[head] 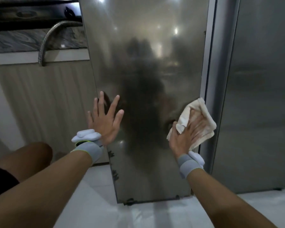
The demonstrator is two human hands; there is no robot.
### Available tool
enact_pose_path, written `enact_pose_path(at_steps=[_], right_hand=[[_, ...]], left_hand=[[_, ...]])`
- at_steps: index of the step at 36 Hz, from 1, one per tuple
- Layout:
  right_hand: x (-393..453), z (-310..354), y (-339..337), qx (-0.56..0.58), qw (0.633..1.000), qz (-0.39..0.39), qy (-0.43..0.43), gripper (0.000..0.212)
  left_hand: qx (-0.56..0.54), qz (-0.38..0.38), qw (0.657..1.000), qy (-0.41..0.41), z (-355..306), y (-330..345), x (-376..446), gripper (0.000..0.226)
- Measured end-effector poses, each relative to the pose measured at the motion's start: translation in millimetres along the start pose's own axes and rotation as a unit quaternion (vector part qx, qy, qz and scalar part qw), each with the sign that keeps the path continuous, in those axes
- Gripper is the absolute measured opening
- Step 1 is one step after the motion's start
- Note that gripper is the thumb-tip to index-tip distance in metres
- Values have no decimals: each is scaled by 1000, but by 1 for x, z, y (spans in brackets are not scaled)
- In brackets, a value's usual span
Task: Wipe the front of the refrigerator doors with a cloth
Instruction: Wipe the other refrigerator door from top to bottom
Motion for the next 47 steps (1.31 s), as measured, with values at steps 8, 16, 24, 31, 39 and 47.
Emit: enact_pose_path(at_steps=[8, 16, 24, 31, 39, 47], right_hand=[[-82, -6, 54, -203, 897, 266, -290, 81], [-155, -16, 98, -296, 751, 402, -432, 58], [-88, -74, 39, -303, 868, 262, -292, 82], [-65, -115, 1, -108, 982, 155, -12, 87], [-119, -116, 47, -111, 970, 202, -73, 84], [-190, -96, 106, -258, 753, 494, -350, 65]], left_hand=[[-78, 30, 995, -48, 20, 21, -31, 55], [-52, 47, 996, -50, 32, 40, -58, 58], [-9, 121, 992, -24, 30, 56, -71, 74], [37, 234, 971, 14, 22, 71, -88, 84], [93, 195, 972, 91, 35, 89, -98, 75], [138, 155, 969, 131, 42, 98, -97, 65]])
Point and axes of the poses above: each hand's wrist, its own x-axis towards the middle knuckle, its own y-axis out of the palm, z = x × y, the point moved 1 cm from there along x, towards the middle knuckle
